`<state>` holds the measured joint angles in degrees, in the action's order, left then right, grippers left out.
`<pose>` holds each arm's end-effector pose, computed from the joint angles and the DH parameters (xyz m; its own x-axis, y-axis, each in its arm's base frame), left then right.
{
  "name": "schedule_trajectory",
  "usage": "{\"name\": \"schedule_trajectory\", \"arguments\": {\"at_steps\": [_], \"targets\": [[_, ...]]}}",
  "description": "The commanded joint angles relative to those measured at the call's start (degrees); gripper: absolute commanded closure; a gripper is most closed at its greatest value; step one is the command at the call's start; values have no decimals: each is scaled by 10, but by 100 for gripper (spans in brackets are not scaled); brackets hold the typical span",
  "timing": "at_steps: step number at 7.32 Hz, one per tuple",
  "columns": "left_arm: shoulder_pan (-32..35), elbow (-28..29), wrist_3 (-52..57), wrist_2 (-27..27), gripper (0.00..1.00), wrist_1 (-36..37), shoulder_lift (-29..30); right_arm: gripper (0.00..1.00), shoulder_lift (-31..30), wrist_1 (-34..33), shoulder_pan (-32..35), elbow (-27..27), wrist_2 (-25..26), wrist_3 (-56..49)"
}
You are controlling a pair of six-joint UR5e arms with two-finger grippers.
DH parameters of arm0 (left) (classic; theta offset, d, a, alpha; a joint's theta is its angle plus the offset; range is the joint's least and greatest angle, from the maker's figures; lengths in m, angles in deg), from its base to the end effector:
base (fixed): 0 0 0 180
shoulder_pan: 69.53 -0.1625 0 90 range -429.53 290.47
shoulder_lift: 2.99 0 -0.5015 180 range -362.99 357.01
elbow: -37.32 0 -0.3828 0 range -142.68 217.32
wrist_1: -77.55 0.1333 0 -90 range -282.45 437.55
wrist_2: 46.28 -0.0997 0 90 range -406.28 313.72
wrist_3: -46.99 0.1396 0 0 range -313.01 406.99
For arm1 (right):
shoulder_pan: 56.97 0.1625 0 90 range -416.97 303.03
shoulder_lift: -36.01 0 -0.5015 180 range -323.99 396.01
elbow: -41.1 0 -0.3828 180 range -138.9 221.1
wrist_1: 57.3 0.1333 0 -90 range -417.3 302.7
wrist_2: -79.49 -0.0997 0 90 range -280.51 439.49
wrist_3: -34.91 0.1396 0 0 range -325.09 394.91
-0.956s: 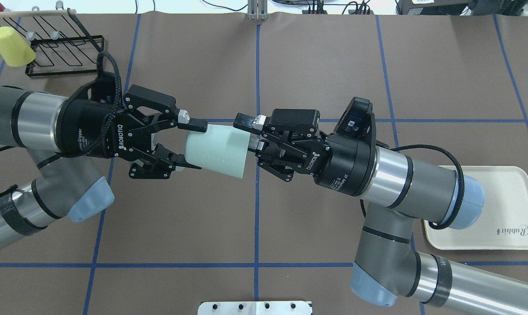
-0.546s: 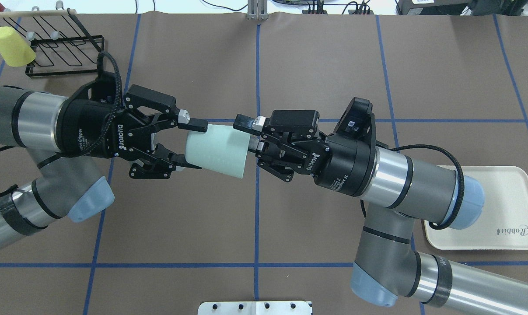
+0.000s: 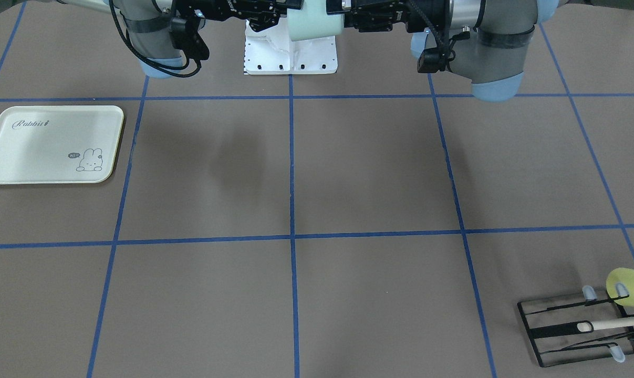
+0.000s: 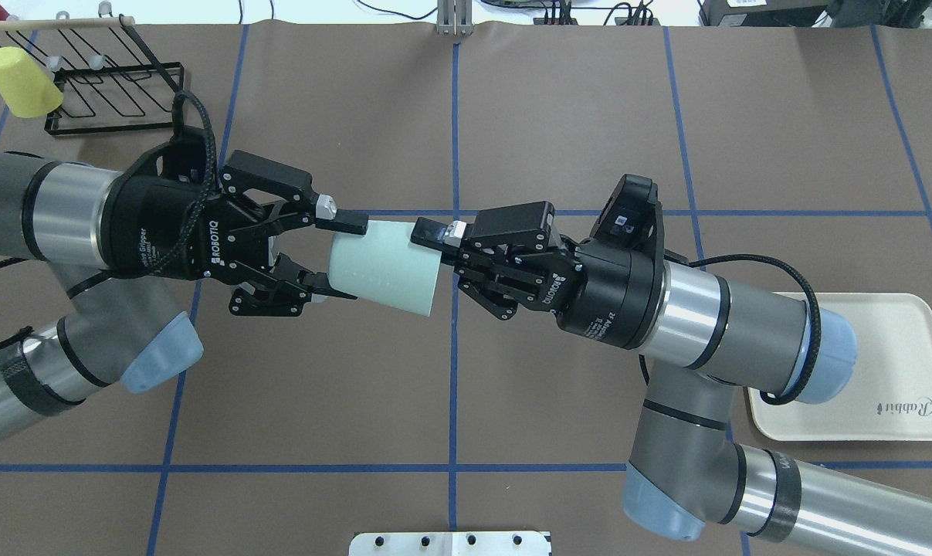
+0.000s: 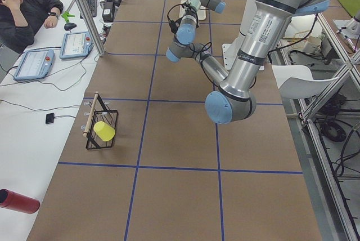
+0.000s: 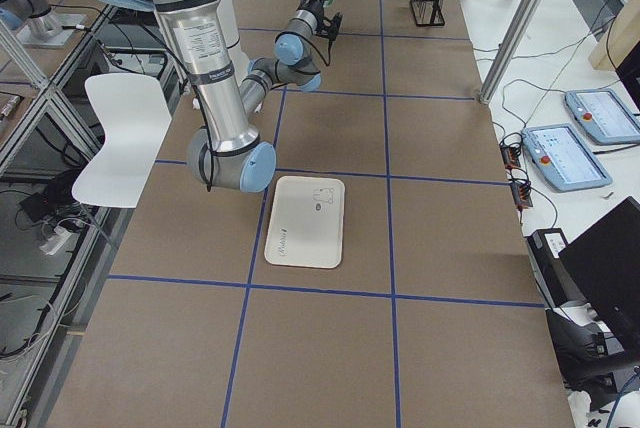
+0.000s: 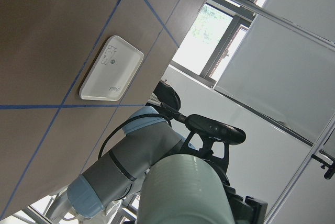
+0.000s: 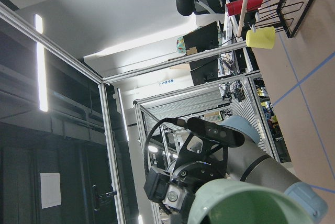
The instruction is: Left arm grabs green cup and hands to right arm on tray
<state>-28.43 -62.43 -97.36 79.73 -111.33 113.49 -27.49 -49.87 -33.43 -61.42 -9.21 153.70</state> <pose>0.3744 -0.3945 0.2348 -0.4892 -0.4455 -0.7498 -0.3061 0.8927 -0.3307 -0.4452 -0.3428 0.2005 -0.7815 0.1847 0.5959 -0.0425 0.9372 -0.3462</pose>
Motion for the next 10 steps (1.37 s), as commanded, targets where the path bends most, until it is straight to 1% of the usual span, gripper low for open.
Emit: {"name": "schedule_trajectory", "arguments": {"at_steps": [1, 4, 5, 6, 7, 8, 9, 10], "targets": [[-1, 0, 92, -4, 0, -1, -3, 100, -2, -1, 0, -1, 0, -9], [-1, 3, 92, -5, 0, -1, -4, 100, -7, -1, 1, -1, -1, -9], [-1, 2, 93, -5, 0, -1, -6, 100, -21, -6, 10, -1, -15, -10], [-1, 2, 95, -3, 0, 0, -6, 100, -34, -48, 61, -1, -72, -10], [0, 2, 96, -2, 0, 4, -7, 100, -35, -109, 123, -1, -166, -11], [3, 9, 121, -1, 0, 7, -9, 100, -39, -173, 188, -1, -245, -42], [3, 10, 184, -2, 0, 18, -24, 100, -43, -233, 232, -1, -327, -99], [6, 11, 255, -5, 0, 36, -42, 100, -49, -292, 274, -1, -369, -142]]}}
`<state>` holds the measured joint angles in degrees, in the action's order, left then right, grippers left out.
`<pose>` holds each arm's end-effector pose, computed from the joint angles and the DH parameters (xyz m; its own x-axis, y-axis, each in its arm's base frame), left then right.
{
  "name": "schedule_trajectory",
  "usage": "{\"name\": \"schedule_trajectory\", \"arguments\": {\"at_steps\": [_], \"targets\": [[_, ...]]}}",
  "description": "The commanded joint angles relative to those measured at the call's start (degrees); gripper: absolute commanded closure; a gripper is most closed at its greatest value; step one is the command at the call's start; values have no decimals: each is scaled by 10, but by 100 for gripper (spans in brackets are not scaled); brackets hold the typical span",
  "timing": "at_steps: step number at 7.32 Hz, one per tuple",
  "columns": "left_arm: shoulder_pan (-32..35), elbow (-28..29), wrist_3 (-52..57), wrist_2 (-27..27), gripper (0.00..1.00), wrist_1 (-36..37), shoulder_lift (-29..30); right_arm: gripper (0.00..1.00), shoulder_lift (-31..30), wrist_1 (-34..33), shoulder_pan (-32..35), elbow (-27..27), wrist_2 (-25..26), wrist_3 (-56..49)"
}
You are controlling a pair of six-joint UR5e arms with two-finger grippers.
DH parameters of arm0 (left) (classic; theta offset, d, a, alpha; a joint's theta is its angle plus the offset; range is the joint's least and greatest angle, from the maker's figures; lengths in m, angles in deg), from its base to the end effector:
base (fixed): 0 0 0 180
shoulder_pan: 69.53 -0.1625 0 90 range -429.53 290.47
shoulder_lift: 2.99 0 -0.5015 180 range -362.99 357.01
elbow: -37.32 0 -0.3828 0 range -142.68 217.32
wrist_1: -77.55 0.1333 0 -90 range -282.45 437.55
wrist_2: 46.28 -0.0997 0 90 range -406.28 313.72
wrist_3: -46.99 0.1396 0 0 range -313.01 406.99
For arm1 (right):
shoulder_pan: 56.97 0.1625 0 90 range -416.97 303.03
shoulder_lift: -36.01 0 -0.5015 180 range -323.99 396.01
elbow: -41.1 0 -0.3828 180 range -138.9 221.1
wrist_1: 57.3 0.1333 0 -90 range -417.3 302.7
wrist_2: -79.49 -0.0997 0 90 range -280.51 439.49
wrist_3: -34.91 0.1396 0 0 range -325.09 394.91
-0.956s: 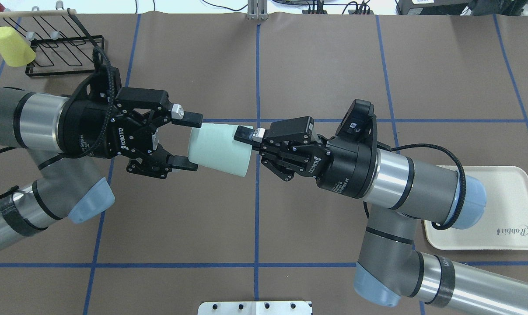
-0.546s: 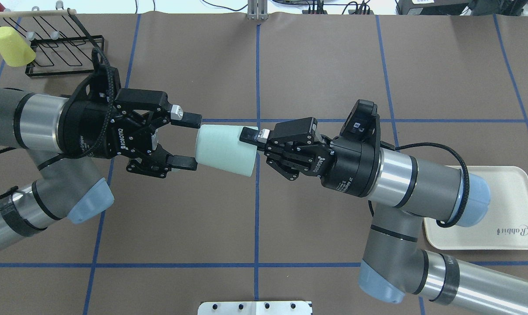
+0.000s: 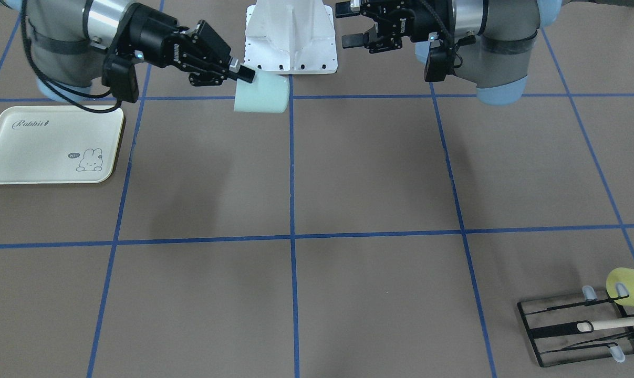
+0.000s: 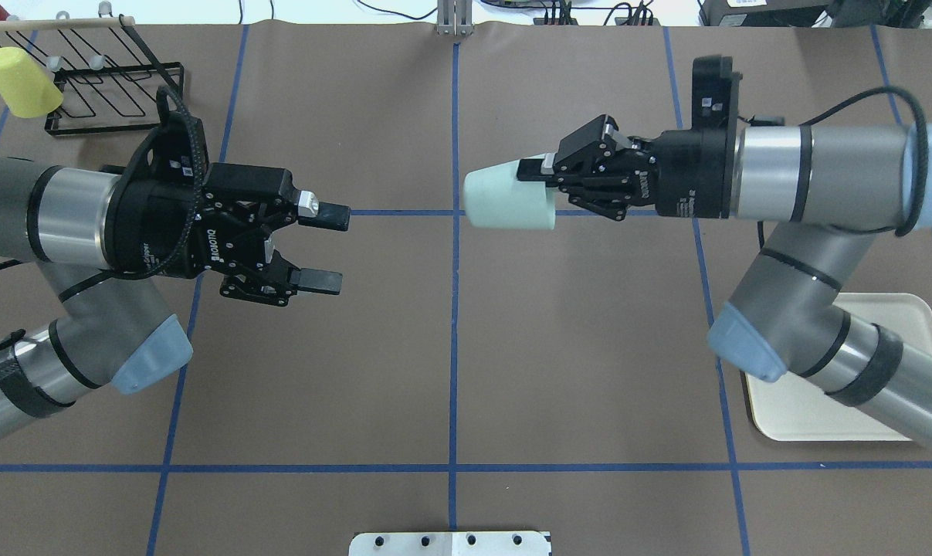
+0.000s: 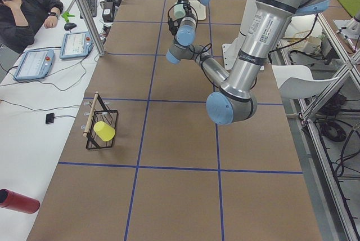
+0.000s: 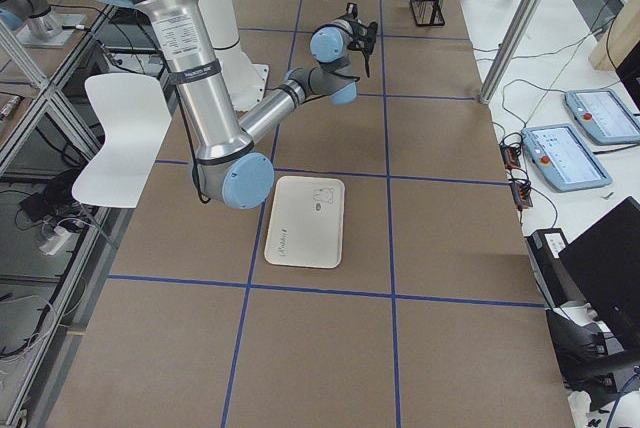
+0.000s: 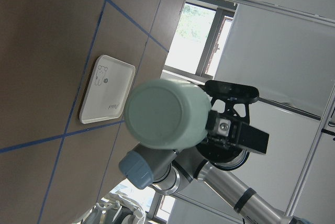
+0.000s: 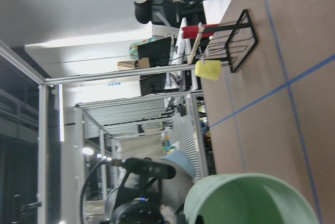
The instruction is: Left arm grabs green cup and hands to right arm on tray
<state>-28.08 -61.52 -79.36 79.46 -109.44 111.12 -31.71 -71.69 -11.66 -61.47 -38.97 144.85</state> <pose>0.3772 -0.4022 0.2629 -0.5071 -0.1940 -0.8398 -0.1228 0.9807 -0.1524 -0.3635 -0.4624 0.2715 -0.3372 0.0855 0.9376 -0.2085 0.9643 -0.1629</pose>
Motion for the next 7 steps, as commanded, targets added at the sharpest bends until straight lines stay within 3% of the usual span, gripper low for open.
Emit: {"name": "schedule_trajectory", "arguments": {"at_steps": [1, 4, 7], "targets": [[11, 0, 135, -3, 0, 40, -42, 100, -20, -113, 73, -1, -77, -110], [98, -7, 310, 27, 0, 168, -64, 100, -70, -244, 129, -1, -76, -284], [172, -13, 539, 31, 0, 221, -181, 100, -151, -307, 192, -4, -75, -433]]}}
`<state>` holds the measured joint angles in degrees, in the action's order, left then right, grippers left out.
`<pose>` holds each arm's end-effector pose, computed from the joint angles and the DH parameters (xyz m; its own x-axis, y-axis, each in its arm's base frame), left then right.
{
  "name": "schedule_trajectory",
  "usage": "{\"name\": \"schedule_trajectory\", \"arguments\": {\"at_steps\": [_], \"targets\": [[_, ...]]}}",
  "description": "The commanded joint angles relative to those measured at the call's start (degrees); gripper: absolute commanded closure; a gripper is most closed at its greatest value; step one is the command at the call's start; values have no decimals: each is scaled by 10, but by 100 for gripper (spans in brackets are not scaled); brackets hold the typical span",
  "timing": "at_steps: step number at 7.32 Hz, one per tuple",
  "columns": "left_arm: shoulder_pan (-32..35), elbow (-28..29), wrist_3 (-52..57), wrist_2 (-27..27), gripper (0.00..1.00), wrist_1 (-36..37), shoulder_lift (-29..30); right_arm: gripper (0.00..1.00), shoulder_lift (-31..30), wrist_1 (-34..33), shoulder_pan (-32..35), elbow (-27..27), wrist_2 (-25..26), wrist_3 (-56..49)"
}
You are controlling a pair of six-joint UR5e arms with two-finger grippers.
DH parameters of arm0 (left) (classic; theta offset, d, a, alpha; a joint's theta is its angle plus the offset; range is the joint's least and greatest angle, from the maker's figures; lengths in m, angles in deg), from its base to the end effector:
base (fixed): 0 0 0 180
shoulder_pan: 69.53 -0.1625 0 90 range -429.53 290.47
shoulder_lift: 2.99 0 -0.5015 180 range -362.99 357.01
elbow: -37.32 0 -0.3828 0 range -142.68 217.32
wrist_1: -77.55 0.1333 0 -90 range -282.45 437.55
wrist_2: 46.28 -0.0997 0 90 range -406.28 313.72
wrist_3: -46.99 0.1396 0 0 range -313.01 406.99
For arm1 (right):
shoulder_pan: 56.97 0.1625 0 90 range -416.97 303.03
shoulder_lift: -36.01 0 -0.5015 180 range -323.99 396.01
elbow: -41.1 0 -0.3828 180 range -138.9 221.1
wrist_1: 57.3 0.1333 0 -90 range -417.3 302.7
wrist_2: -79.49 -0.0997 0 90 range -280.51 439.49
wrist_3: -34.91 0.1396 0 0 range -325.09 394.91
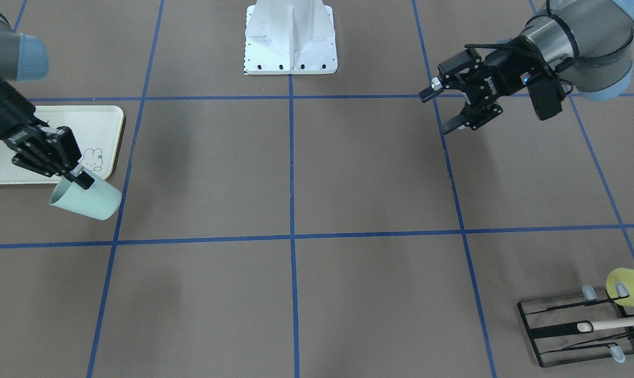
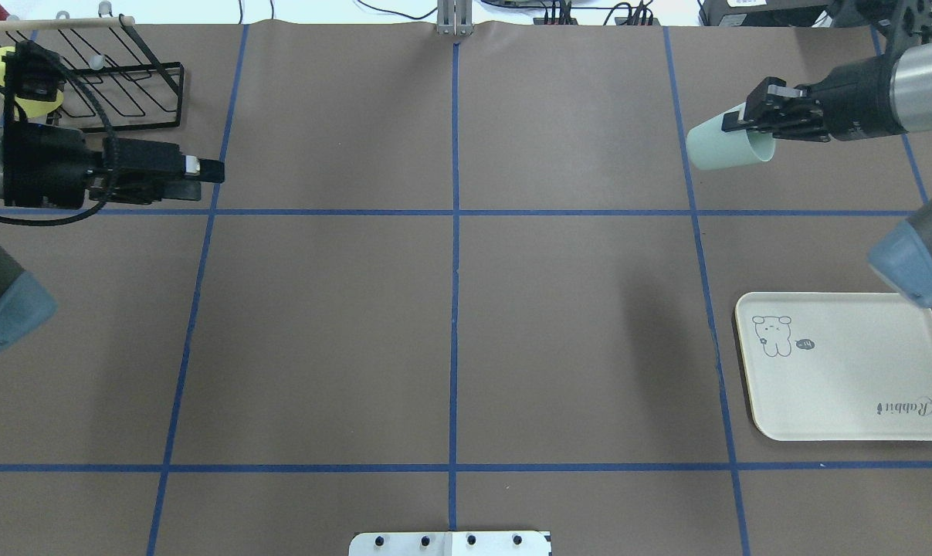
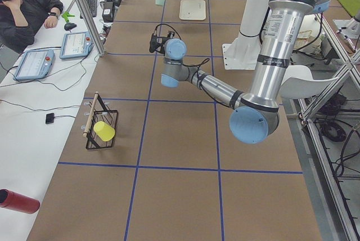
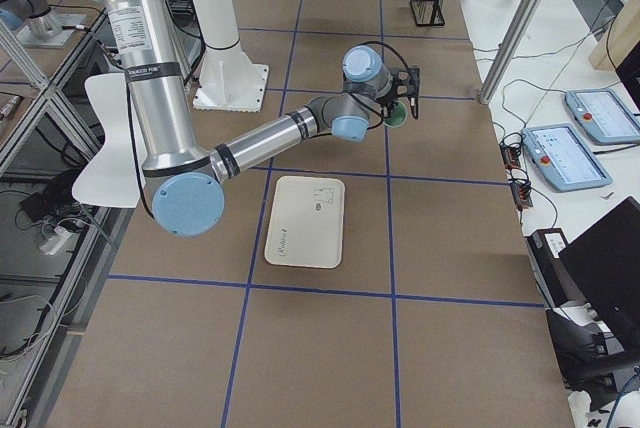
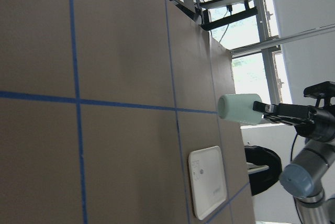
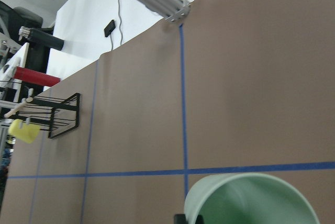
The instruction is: Left arm grabs green cup and hands to right arm on tray
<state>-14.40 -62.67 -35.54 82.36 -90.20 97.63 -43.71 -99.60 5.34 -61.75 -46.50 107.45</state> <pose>0.2732 -0.4728 0.4062 -0.0450 0.2422 -0.9692 0.2960 0.9298 0.2186 -0.2246 -0.5382 0.4485 0.2831 0.0171 0.9589 -0.3916 0.9148 0.0993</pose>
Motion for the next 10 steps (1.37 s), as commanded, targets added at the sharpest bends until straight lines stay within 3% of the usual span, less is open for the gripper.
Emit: {"name": "schedule_trajectory", "arguments": {"at_steps": [1, 4, 7, 8, 10], "targets": [[64, -1, 181, 2, 0, 72, -71, 100, -56, -47, 38, -1, 0, -116], [151, 0, 460, 4, 0, 238, -132, 100, -75, -181, 53, -36, 0, -242], [201, 4, 680, 2, 0, 408, -171, 100, -89, -359, 32, -131, 0, -279], [220, 5, 741, 2, 0, 495, -170, 100, -95, -391, 26, -157, 0, -289], [259, 1, 867, 2, 0, 663, -158, 100, -126, -393, 19, -164, 15, -322]]}}
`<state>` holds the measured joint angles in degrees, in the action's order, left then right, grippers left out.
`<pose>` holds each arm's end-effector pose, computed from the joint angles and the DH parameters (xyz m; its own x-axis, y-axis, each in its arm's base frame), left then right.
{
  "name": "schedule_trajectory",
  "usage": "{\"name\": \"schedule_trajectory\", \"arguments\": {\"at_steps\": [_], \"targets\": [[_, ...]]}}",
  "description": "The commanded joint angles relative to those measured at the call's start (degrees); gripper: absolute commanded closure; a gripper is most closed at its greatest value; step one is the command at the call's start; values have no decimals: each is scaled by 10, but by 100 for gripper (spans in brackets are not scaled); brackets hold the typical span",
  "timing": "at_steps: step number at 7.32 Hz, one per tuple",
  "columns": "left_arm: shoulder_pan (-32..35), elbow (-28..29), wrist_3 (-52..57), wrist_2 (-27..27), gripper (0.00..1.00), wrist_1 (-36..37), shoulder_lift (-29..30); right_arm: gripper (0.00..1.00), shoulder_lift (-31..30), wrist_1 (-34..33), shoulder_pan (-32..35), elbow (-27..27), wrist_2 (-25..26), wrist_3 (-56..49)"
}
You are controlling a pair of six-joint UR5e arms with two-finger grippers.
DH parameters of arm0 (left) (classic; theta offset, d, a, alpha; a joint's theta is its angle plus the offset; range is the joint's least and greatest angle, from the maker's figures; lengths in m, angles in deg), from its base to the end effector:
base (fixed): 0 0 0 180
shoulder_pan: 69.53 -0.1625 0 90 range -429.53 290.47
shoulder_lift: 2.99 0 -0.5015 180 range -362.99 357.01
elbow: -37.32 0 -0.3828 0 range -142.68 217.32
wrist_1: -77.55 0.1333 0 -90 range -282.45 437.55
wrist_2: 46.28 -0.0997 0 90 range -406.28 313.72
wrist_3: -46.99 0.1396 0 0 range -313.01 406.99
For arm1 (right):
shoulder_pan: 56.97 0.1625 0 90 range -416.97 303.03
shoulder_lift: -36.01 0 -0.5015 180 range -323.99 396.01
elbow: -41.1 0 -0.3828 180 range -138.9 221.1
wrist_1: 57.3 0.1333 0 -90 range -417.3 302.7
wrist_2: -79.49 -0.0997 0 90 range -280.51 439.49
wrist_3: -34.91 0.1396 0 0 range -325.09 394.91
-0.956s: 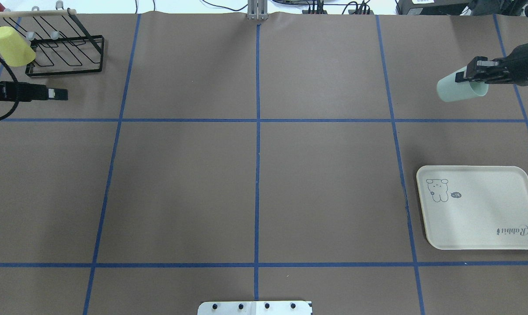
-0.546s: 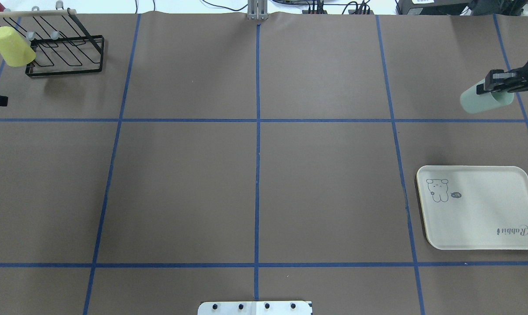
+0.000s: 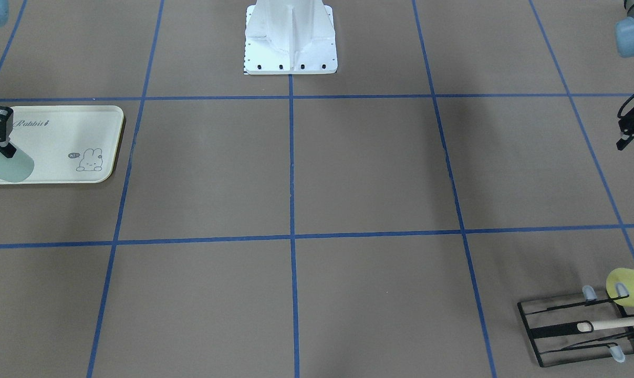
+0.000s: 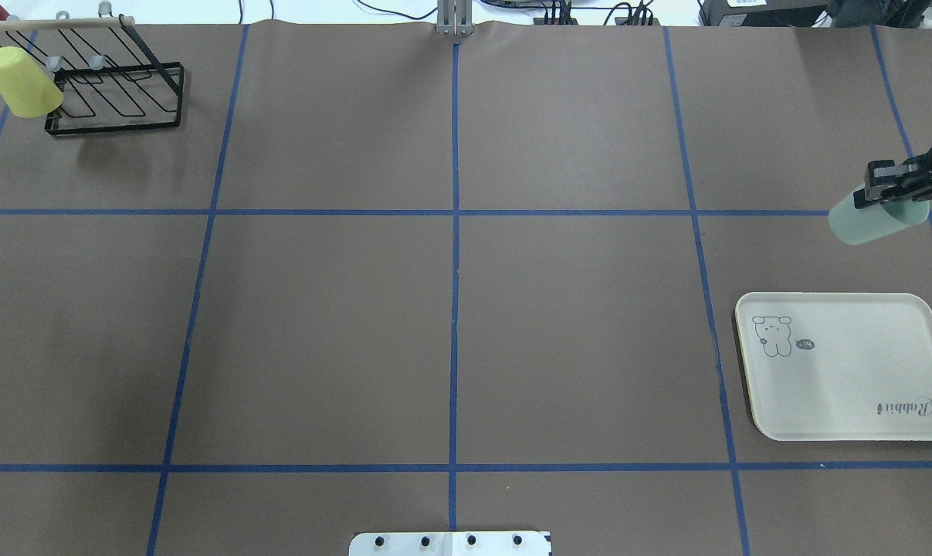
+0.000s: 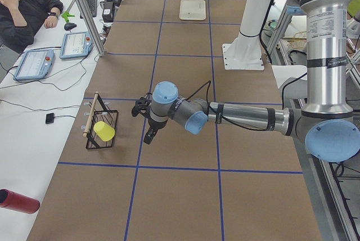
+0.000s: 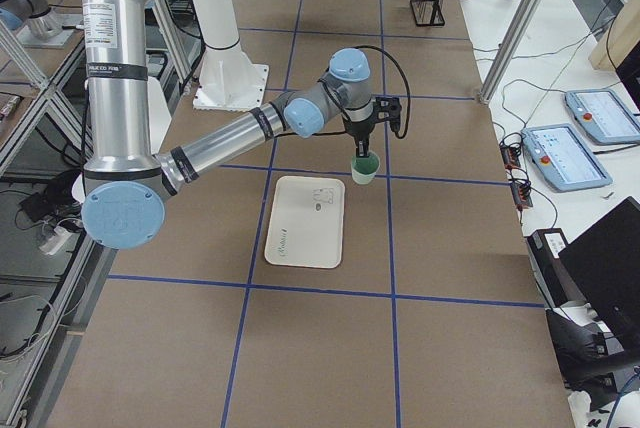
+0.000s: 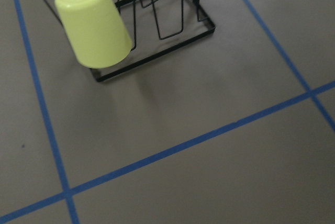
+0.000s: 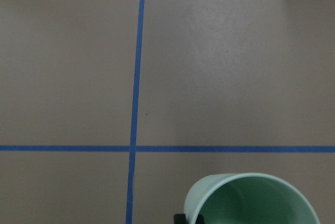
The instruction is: Left arm grabs green cup and hands to right arm on tray
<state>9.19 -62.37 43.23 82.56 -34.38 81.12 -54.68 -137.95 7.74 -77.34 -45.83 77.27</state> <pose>0.0466 -0.4674 0.6907 0.7206 0.3605 -0.5922 -0.1292 0.9090 0.3961 -0.1579 -0.4573 0.5164 0.6646 -0.0047 0.7472 -0.1449 0.9802 0.1350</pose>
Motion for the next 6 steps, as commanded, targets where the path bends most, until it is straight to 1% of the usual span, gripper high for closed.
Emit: {"name": "schedule_trajectory", "arguments": {"at_steps": [1, 2, 3, 4, 5, 6], "targets": [[44, 2, 141, 0, 0, 163, 18, 100, -25, -7, -12, -8, 17, -21], [66, 3, 166, 1, 0, 220, 27, 100, -33, -3, -12, -9, 17, -26], [99, 5, 165, 2, 0, 251, 25, 100, -43, 12, -12, -10, 17, -28], [135, 13, 167, 2, 0, 248, 20, 100, -48, 17, -12, -10, 15, -27], [154, 33, 162, 15, 0, 239, 19, 100, -49, 17, -13, -10, 13, -27], [154, 41, 109, 55, 0, 236, 22, 100, -59, 19, -18, -13, 15, -25]]}}
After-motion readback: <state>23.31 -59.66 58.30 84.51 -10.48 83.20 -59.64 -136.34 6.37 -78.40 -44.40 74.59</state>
